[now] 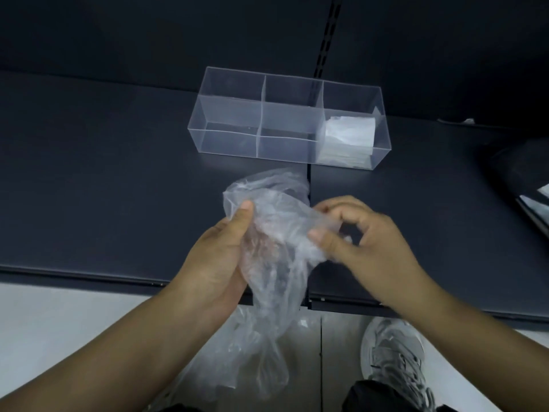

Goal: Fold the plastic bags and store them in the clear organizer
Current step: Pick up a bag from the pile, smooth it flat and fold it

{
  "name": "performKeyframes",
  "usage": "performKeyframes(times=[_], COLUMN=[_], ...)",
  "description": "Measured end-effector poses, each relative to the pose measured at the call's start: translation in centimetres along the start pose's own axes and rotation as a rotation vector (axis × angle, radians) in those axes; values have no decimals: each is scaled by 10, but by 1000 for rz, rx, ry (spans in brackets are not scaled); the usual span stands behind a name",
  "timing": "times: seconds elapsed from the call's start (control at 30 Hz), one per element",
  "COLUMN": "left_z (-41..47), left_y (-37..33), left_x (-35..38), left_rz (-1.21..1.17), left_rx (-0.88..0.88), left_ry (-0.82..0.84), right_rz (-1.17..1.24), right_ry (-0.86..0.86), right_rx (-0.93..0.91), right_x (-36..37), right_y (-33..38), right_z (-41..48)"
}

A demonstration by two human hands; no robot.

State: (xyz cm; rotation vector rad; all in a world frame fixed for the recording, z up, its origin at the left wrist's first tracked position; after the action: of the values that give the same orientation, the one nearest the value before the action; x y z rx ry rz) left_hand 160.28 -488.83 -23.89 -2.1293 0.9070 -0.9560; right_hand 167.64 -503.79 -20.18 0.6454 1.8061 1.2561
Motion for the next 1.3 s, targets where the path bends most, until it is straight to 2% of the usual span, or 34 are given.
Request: performKeyframes(times=[0.1,0.17,0.23,0.3,0.37,0.43,0.47,0.5,0.57,0.6,0.67,0.77,0.8,0.87,0.93,1.0,1.07,1.17,1.27,1.3], left_z=[1,3,7,8,-4,-14,-14,-9,3,8,12,13,15,15,13,11,10,12,11,13], left_y=[-3,-5,-8,-18,-42,-66,-68,-63,-47,-42,-40,-45,-48,-60,-70,-72,-66,-54,-68,-74], left_x=[-20,-40,-55,-65,-59,-31,-15,-3,9,10,8,-3,-9,-22,-38,-49,-54,-63,-67,-60], left_rz=[66,120,274,391,572,969,1168,1329,1511,1530,1445,1061,954,840,737,620,592,572,824,903], left_rx=[0,-30,9,209,550,936,1059,1094,969,901,855,711,684,747,808,814,792,721,778,788], left_ry=[-157,-300,-406,-492,-503,-305,-113,116,484,568,584,504,431,207,-56,-207,-257,-278,-361,-309], right_rz=[209,219,227,200,43,-181,-297,-404,-496,-484,-398,-225,-119,109,240,241,176,122,134,100], right_ry=[-82,-122,-130,-36,172,322,358,372,331,276,135,30,20,-37,-182,-347,-426,-400,-255,-204], right_rx=[56,71,82,38,-9,2,-21,-65,-125,-146,-214,-252,-197,-58,30,73,71,41,54,53], right_x=[-17,-24,-27,-22,-5,11,17,24,39,45,51,49,44,27,4,-20,-36,-47,-43,-39], right_y=[-9,-12,-14,-10,-8,-14,-18,-21,-24,-23,-18,-12,-13,-20,-27,-32,-31,-22,-12,-9], right_z=[9,12,13,11,6,-1,-4,-6,-9,-10,-9,-5,-1,6,10,9,10,15,26,30])
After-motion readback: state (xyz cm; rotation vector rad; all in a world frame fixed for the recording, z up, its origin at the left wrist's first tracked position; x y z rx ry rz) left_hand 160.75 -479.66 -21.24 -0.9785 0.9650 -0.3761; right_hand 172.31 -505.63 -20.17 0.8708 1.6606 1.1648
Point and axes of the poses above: each hand's wrist, its own z-axis towards the middle knuckle, its own x-axis out of the palm, y = z × x, the point moved 7 cm from there along z, towards the middle knuckle, and after that the axes turned 5 degrees about x, right-handed, at the moved point
